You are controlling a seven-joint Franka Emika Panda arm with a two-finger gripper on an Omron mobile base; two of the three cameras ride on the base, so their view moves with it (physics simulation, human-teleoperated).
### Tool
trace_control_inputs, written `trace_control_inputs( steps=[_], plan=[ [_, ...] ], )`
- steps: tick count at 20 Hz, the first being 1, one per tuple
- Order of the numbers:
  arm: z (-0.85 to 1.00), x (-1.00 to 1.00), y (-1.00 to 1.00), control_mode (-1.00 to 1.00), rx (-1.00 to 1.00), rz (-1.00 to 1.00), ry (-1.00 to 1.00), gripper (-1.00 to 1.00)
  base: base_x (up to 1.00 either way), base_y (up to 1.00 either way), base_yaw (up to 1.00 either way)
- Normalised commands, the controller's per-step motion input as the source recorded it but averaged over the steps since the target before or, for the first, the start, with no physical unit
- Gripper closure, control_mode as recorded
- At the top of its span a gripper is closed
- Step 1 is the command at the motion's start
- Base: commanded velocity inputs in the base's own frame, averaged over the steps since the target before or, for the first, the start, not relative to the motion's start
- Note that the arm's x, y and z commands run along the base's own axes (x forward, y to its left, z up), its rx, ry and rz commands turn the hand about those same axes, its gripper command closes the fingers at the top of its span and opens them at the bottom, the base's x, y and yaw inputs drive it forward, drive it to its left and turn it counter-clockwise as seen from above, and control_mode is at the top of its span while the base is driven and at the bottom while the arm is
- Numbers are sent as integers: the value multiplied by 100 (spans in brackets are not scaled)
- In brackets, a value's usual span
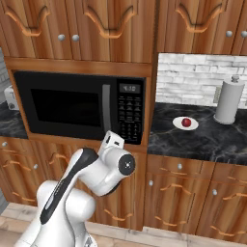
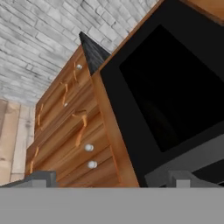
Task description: Remove the apple from the bowl and place it on the small plate. Then place the bowl with only the steak in the microwave, close the door, and press the start button to microwave the steak.
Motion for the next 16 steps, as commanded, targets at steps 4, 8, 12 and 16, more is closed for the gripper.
trace_control_inputs(
  steps=[4,8,12,16],
  plan=[
    [0,16,-5,-100,8,0,-1,-100,0,0,0],
    [0,36,0,-100,7,0,0,-100,0,0,0],
    [-1,36,-5,-100,8,0,0,-100,0,0,0],
    [-11,22,-23,-100,7,0,0,-100,0,0,0]
  ],
)
